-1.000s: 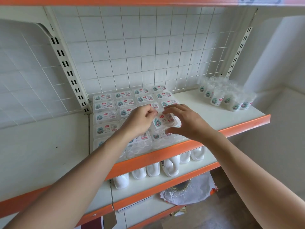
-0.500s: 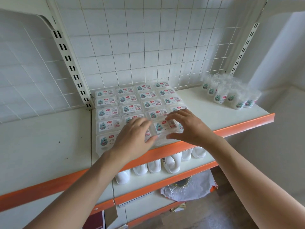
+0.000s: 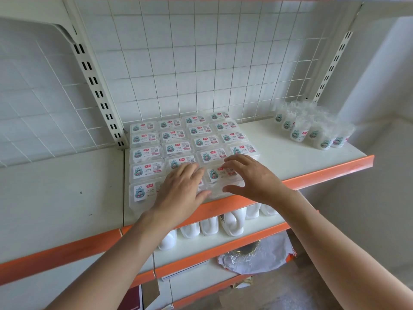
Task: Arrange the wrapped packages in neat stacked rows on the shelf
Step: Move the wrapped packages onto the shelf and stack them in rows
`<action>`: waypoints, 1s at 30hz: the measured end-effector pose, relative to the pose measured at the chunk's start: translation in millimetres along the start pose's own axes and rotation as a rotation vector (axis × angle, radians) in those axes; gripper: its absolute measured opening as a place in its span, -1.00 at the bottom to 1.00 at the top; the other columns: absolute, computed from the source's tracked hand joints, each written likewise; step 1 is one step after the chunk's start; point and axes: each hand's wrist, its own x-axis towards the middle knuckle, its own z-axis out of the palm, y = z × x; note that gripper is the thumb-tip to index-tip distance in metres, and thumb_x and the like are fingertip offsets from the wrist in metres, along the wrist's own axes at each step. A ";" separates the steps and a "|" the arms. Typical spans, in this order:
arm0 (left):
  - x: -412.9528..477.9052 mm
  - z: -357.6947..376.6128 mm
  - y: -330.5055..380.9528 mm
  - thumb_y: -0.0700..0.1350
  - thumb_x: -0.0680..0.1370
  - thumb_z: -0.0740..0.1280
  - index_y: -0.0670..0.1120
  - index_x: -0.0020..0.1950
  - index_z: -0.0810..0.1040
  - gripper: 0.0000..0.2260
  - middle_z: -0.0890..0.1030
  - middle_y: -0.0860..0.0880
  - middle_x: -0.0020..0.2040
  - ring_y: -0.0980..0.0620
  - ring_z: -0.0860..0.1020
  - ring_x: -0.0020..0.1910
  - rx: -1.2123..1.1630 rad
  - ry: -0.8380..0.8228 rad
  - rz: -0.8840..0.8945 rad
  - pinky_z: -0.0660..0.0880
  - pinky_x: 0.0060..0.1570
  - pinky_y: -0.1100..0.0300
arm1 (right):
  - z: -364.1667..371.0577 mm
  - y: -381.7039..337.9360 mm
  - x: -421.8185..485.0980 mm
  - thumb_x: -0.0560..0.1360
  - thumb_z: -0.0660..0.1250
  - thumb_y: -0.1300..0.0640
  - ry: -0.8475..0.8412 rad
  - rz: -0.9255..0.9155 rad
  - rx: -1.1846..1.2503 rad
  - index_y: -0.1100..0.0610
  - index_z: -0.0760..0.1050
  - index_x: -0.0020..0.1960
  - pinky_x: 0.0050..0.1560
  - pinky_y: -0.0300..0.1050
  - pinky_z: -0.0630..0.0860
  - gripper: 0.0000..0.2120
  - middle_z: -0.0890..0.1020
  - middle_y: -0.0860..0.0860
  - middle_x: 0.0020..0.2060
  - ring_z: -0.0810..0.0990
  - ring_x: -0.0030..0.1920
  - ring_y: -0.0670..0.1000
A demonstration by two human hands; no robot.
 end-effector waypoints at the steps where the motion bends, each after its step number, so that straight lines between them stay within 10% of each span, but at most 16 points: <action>1: -0.2 0.9 0.9 0.10 0.45 0.38 -0.16 0.24 0.53 -0.53 0.55 -0.09 0.18 -0.12 0.51 0.21 0.009 0.002 -0.004 0.47 0.20 0.00 | -0.1 -0.4 -1.2 0.42 0.40 -0.18 -0.003 0.009 0.005 0.13 0.51 0.25 0.27 -0.09 0.39 -0.47 0.52 0.06 0.25 0.49 0.25 0.10; 7: -0.2 1.2 5.4 0.23 0.51 0.14 -0.15 0.34 0.47 -0.43 0.50 -0.11 0.28 -0.13 0.41 0.33 0.041 0.003 -0.047 0.39 0.32 -0.02 | -1.1 -1.3 0.7 0.53 0.05 -0.33 0.045 -0.019 0.052 0.09 0.43 0.37 0.44 0.09 0.27 -0.37 0.46 0.04 0.36 0.39 0.39 0.07; 19: -53.9 -37.5 -32.4 0.25 0.54 0.02 -0.15 0.39 0.44 -0.38 0.46 -0.16 0.35 -0.19 0.34 0.40 0.149 0.060 -0.385 0.30 0.38 -0.05 | 20.6 -57.9 58.2 0.60 0.10 -0.19 -0.019 -0.115 -0.026 -0.01 0.13 0.55 0.53 0.12 -0.09 -0.43 0.17 0.02 0.54 0.02 0.56 0.07; 30: -200.6 -109.8 -150.8 0.27 0.59 0.06 -0.07 0.52 0.26 -0.39 0.25 -0.12 0.52 -0.14 0.12 0.52 0.188 0.122 -0.646 0.14 0.47 -0.03 | 52.8 -248.8 109.7 0.56 0.12 -0.26 -0.075 -0.283 -0.097 -0.06 0.00 0.57 0.51 0.20 -0.02 -0.33 0.07 0.02 0.56 -0.01 0.55 0.05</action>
